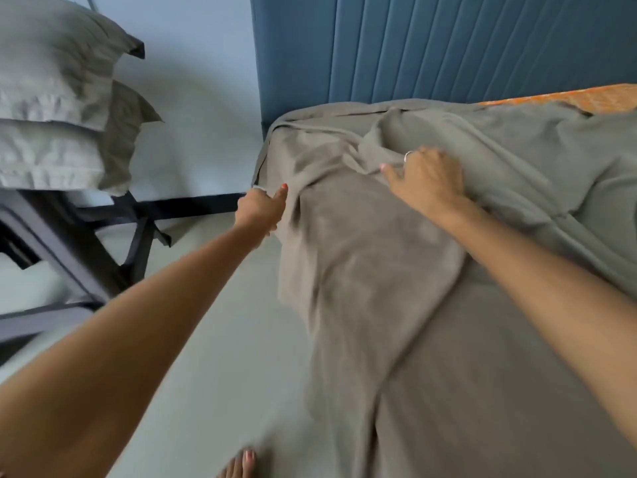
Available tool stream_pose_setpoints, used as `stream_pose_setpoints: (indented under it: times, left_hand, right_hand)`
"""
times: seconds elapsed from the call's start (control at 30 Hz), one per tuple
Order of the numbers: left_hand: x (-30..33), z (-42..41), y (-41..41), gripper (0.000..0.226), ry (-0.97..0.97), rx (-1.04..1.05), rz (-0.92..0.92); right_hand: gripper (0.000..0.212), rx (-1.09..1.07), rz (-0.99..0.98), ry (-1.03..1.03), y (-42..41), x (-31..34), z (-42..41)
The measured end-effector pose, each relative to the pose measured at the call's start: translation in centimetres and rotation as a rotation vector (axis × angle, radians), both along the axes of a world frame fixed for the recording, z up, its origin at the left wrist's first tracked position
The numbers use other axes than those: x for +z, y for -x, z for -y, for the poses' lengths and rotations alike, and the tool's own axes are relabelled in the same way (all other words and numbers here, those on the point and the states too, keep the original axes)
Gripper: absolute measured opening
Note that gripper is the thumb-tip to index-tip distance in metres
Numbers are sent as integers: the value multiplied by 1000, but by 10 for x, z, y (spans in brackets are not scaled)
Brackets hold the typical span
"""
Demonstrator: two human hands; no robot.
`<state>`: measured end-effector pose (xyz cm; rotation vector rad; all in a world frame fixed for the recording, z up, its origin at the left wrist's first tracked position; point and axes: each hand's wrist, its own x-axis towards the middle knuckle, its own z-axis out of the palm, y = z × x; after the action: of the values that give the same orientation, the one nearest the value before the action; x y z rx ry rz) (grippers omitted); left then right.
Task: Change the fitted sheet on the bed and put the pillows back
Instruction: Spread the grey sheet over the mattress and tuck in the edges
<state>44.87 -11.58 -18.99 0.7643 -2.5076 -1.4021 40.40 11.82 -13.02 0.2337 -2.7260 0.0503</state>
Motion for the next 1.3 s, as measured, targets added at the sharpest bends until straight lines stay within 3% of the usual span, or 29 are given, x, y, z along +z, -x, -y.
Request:
stream_pose_setpoints:
  times: [0.17,0.3,0.43,0.53,0.6,0.73,0.93,1.07,1.2,1.3]
  left_hand:
    - [-5,20,88,71,-158,-13,126]
    - [-12,16,128,54,-41,-57,108]
    - [2,33,147,36,80,-32,44]
    - [24,89,181,37,47,209,156]
    - [23,129,191,39,63,184,305]
    - [22,173,192,48,379,-332,759]
    - [59,179,247,45,374,-444,808]
    - [67,157,288,45,261,-360,694]
    - [58,150,328,66,120,-267,704]
    - [50,153,352,76,-37,-242,820]
  right_hand:
    - [49,59,133,58,79,7,59]
    - [58,-98,389,-94,132,-5,80]
    - [22,-113,471,16,166,-22,89]
    - [13,1,544,95,191,-11,127]
    - [16,33,625,169,198,-2,158]
    - [23,6,789,114,208,20,185]
    - [28,-141,853,8,252,63,150]
    - [25,-143,875,2,291,64,133]
    - [44,-120,774,20,335,48,147]
    - [70,-208,1022,-134,362,27,151]
